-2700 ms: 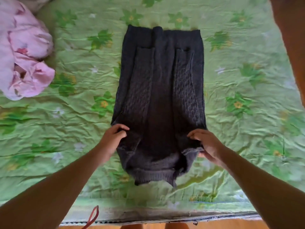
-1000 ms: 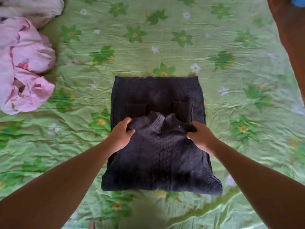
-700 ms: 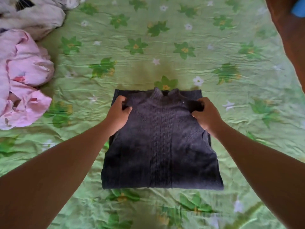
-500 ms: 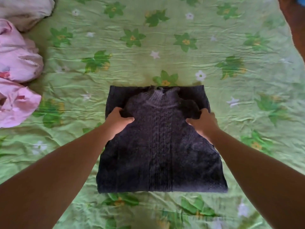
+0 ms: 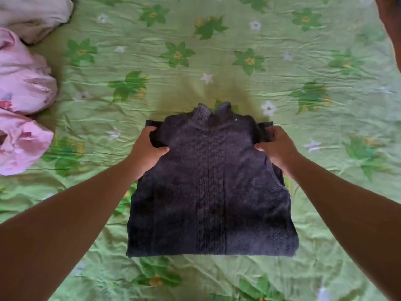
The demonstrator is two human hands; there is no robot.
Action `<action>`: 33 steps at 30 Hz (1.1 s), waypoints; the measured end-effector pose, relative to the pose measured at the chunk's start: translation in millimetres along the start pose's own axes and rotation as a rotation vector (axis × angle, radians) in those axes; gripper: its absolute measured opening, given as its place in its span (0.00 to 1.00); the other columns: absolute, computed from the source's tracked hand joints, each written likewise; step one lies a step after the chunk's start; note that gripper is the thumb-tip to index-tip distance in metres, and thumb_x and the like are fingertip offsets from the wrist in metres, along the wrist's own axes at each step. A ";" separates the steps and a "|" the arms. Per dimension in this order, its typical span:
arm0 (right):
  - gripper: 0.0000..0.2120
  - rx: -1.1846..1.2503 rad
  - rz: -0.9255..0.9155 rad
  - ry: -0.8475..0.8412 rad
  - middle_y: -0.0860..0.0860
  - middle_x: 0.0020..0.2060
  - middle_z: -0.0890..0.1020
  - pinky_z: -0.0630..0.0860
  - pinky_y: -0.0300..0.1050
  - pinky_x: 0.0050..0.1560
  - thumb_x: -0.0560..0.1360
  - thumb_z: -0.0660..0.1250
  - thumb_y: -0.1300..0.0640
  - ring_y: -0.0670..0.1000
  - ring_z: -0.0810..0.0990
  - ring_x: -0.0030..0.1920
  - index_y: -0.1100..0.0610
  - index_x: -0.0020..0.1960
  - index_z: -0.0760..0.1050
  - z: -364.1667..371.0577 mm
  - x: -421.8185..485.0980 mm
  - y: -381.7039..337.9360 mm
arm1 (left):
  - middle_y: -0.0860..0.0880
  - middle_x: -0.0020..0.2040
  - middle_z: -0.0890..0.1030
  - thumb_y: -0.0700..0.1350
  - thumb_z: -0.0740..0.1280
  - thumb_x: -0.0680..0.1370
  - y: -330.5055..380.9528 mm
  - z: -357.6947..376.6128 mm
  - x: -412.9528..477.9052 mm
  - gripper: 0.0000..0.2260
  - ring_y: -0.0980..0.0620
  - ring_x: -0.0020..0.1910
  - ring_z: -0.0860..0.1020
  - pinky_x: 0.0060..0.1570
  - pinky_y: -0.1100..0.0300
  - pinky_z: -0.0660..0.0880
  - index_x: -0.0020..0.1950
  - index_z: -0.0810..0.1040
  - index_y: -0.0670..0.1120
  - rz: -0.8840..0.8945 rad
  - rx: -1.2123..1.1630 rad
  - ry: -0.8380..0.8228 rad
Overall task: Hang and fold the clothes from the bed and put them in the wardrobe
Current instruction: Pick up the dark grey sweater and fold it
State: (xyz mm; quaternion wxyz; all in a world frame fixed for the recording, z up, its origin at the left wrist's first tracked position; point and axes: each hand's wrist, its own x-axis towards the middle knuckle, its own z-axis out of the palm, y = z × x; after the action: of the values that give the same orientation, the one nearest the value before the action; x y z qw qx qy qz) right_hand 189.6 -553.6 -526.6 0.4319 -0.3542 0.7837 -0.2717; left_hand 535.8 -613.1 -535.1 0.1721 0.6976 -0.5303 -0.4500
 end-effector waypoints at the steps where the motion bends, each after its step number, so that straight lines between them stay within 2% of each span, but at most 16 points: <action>1: 0.30 -0.178 0.013 0.002 0.60 0.58 0.78 0.76 0.49 0.50 0.73 0.75 0.59 0.61 0.80 0.53 0.57 0.72 0.68 4.3 -0.5 7.4 | 0.42 0.67 0.72 0.44 0.76 0.74 -4.3 3.4 -0.7 0.34 0.39 0.63 0.74 0.54 0.49 0.75 0.76 0.63 0.49 -0.015 0.150 0.009; 3: 0.38 -0.521 -0.029 0.023 0.66 0.66 0.70 0.73 0.55 0.60 0.77 0.71 0.52 0.67 0.74 0.62 0.58 0.79 0.55 16.9 -16.5 26.4 | 0.37 0.73 0.61 0.49 0.72 0.77 -15.2 14.2 -16.0 0.39 0.35 0.70 0.66 0.63 0.41 0.72 0.81 0.53 0.51 0.074 0.507 0.090; 5: 0.38 -0.759 -0.187 0.149 0.66 0.72 0.62 0.69 0.65 0.66 0.79 0.65 0.48 0.70 0.66 0.69 0.55 0.82 0.51 32.5 -45.8 45.8 | 0.37 0.79 0.53 0.53 0.66 0.79 -27.7 27.8 -38.9 0.35 0.34 0.76 0.56 0.67 0.36 0.67 0.82 0.51 0.52 0.350 0.786 0.197; 7: 0.33 -0.926 -0.393 0.262 0.63 0.78 0.56 0.63 0.69 0.71 0.81 0.57 0.47 0.67 0.59 0.77 0.53 0.83 0.49 47.9 -75.4 63.8 | 0.39 0.81 0.48 0.57 0.59 0.81 -43.8 43.7 -63.7 0.32 0.37 0.80 0.49 0.72 0.34 0.60 0.82 0.52 0.52 0.585 0.914 0.150; 8: 0.31 -0.966 -0.475 0.245 0.61 0.80 0.54 0.58 0.71 0.73 0.82 0.54 0.46 0.64 0.55 0.79 0.52 0.83 0.49 53.3 -88.9 72.7 | 0.40 0.82 0.46 0.59 0.56 0.81 -54.8 51.6 -78.4 0.31 0.39 0.81 0.46 0.73 0.34 0.57 0.82 0.52 0.53 0.631 0.958 0.088; 10: 0.31 -1.064 -0.531 0.116 0.59 0.81 0.52 0.52 0.72 0.74 0.83 0.49 0.41 0.62 0.51 0.81 0.51 0.83 0.50 59.6 -112.9 94.2 | 0.41 0.82 0.44 0.63 0.50 0.82 -78.6 62.4 -108.4 0.30 0.41 0.81 0.44 0.74 0.33 0.53 0.82 0.51 0.55 0.610 1.023 0.000; 12: 0.32 -1.149 -0.494 0.005 0.57 0.82 0.51 0.51 0.73 0.74 0.82 0.45 0.37 0.60 0.49 0.81 0.49 0.83 0.49 59.8 -135.8 117.5 | 0.41 0.82 0.43 0.65 0.47 0.82 -97.7 65.7 -133.2 0.29 0.41 0.81 0.44 0.74 0.33 0.52 0.82 0.50 0.57 0.575 1.051 -0.034; 16: 0.35 -1.134 -0.444 -0.011 0.58 0.81 0.53 0.54 0.72 0.74 0.81 0.44 0.33 0.61 0.52 0.81 0.49 0.83 0.52 42.2 -161.6 130.0 | 0.41 0.82 0.42 0.69 0.45 0.80 -101.2 54.4 -154.9 0.33 0.41 0.81 0.44 0.75 0.32 0.49 0.82 0.46 0.57 0.562 1.061 -0.049; 18: 0.38 -1.133 -0.518 -0.025 0.60 0.81 0.56 0.54 0.72 0.74 0.79 0.46 0.30 0.62 0.53 0.80 0.52 0.81 0.55 32.5 -174.5 126.4 | 0.40 0.82 0.44 0.72 0.47 0.78 -102.4 45.8 -172.3 0.37 0.40 0.81 0.45 0.75 0.32 0.48 0.82 0.47 0.54 0.623 1.079 -0.066; 20: 0.40 -1.190 -0.712 -0.138 0.60 0.80 0.58 0.56 0.71 0.74 0.77 0.50 0.28 0.62 0.56 0.80 0.52 0.81 0.59 26.8 -193.3 129.2 | 0.39 0.81 0.51 0.73 0.55 0.75 -109.1 37.4 -194.5 0.41 0.39 0.80 0.53 0.73 0.31 0.53 0.82 0.52 0.52 0.720 1.130 -0.114; 22: 0.38 -1.268 -0.825 -0.232 0.61 0.77 0.64 0.63 0.69 0.72 0.75 0.64 0.35 0.63 0.64 0.77 0.53 0.79 0.63 22.7 -208.6 136.7 | 0.37 0.77 0.63 0.66 0.69 0.70 -118.6 30.6 -209.9 0.43 0.36 0.74 0.65 0.69 0.33 0.62 0.81 0.59 0.50 0.745 1.172 -0.118; 23: 0.36 -1.293 -0.815 -0.214 0.62 0.73 0.69 0.68 0.67 0.68 0.73 0.70 0.44 0.64 0.69 0.72 0.53 0.78 0.66 21.8 -211.8 138.4 | 0.37 0.73 0.68 0.59 0.74 0.68 -120.8 28.6 -213.6 0.44 0.36 0.69 0.69 0.65 0.35 0.66 0.80 0.62 0.50 0.718 1.191 -0.101; 24: 0.33 -1.324 -0.788 -0.162 0.62 0.68 0.74 0.73 0.64 0.63 0.71 0.72 0.52 0.65 0.74 0.66 0.52 0.75 0.70 22.6 -211.4 136.7 | 0.37 0.69 0.70 0.53 0.76 0.66 -121.2 27.5 -214.9 0.43 0.36 0.65 0.72 0.62 0.37 0.69 0.79 0.64 0.50 0.680 1.222 -0.087; 27: 0.26 -1.397 -0.756 -0.097 0.59 0.56 0.78 0.76 0.58 0.50 0.72 0.63 0.60 0.63 0.76 0.52 0.53 0.70 0.74 35.0 -203.4 124.4 | 0.39 0.65 0.72 0.39 0.71 0.68 -115.3 31.6 -211.4 0.40 0.37 0.57 0.73 0.54 0.43 0.72 0.79 0.63 0.52 0.605 1.278 -0.087; 30: 0.25 -1.429 -0.665 -0.213 0.56 0.57 0.75 0.74 0.54 0.49 0.75 0.63 0.60 0.61 0.76 0.53 0.53 0.72 0.66 45.8 -200.2 108.2 | 0.42 0.67 0.70 0.38 0.65 0.73 -103.0 36.2 -209.9 0.36 0.39 0.58 0.72 0.51 0.47 0.72 0.80 0.59 0.54 0.503 1.287 -0.116; 33: 0.28 -1.396 -0.573 -0.330 0.52 0.59 0.72 0.73 0.52 0.47 0.75 0.66 0.59 0.58 0.75 0.55 0.50 0.72 0.61 40.9 -204.0 96.8 | 0.43 0.68 0.68 0.39 0.63 0.76 -98.9 30.4 -219.9 0.34 0.39 0.59 0.71 0.51 0.48 0.72 0.80 0.57 0.56 0.490 1.302 -0.146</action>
State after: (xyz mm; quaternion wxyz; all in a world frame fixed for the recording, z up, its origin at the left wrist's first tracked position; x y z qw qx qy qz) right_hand 270.8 -339.2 -518.2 0.1324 -0.7695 0.5765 0.2406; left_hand 561.9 -371.7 -524.4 -0.2204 0.4871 -0.8444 -0.0347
